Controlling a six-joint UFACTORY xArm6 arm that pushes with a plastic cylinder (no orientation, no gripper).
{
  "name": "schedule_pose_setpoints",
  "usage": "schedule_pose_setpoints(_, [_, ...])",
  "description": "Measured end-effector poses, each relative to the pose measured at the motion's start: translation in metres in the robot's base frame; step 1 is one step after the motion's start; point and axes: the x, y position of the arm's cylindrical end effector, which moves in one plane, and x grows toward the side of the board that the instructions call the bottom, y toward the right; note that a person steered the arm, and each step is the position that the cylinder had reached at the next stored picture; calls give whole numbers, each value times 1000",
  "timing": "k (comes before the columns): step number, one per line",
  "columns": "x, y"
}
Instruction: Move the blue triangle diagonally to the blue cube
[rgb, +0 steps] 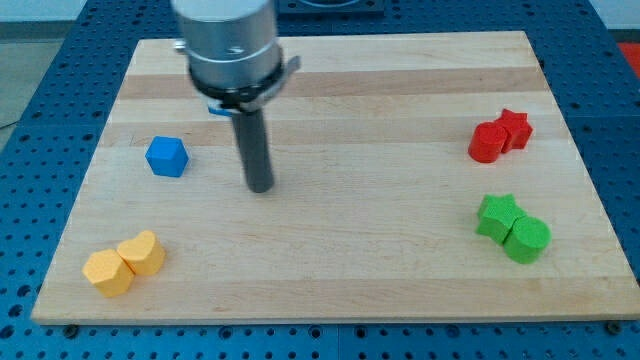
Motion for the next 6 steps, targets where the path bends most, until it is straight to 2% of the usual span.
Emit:
schedule_pose_setpoints(2, [0, -147])
schedule_pose_setpoints(3, [-29, -152])
schedule_pose_setpoints(5, [-104, -40])
schedule_pose_setpoints(6, [-110, -63])
